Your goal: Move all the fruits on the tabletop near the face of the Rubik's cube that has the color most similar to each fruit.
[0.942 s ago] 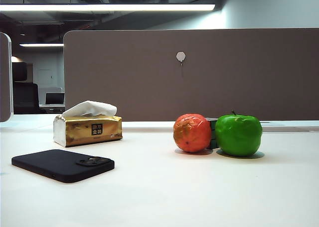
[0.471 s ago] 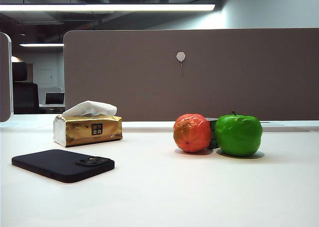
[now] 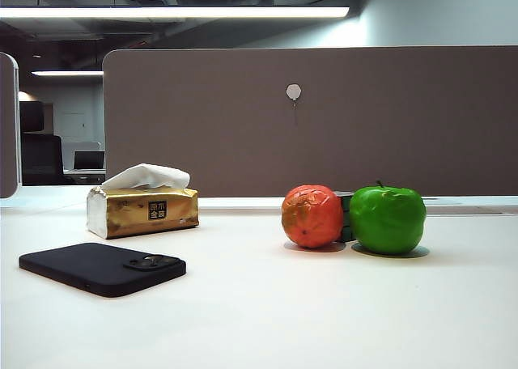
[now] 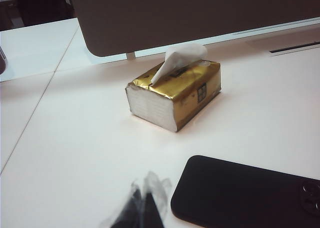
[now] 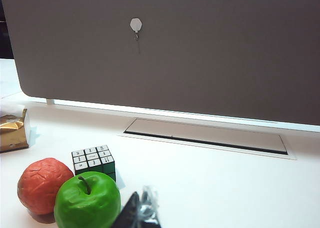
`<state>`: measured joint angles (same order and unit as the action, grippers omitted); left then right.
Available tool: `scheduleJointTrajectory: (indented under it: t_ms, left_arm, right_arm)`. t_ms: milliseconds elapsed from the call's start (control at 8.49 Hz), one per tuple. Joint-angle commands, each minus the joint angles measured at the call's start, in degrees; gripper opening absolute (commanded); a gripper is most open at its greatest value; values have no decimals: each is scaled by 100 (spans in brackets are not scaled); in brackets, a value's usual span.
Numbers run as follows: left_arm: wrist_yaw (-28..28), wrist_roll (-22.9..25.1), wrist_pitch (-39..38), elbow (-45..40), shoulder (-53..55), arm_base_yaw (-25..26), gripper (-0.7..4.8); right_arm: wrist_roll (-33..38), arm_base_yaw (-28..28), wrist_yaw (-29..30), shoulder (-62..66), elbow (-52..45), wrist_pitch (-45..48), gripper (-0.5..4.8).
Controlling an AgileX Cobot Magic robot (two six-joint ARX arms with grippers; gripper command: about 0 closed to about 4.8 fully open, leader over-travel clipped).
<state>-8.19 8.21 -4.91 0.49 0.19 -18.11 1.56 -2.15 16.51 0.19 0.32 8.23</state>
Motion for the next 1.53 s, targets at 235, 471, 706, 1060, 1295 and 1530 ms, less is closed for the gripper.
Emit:
scheduleJointTrajectory:
  t_ms: [235, 471, 706, 1060, 1295, 1530]
  left_arm:
    - [1971, -422, 520, 13, 4, 2033, -5]
    - [2830, -828, 352, 15, 4, 2889, -6]
    - [2181, -848, 184, 13, 4, 1954, -5]
    - [1810, -844, 201, 20, 2, 1952, -5]
    - [1414, -887, 358, 26, 2, 1952, -5]
    - [1290, -1080, 737, 28, 2, 1952, -5]
  right_arm:
    - [13, -2, 190, -7, -2, 101, -1]
    - [11, 0, 188, -7, -2, 101, -1]
    - [-15, -4, 186, -7, -2, 101, -1]
    - [-11, -2, 186, -7, -2, 103, -1]
    - [-11, -2, 181, -7, -2, 103, -1]
    - [-323, -4, 120, -7, -2, 105, -1]
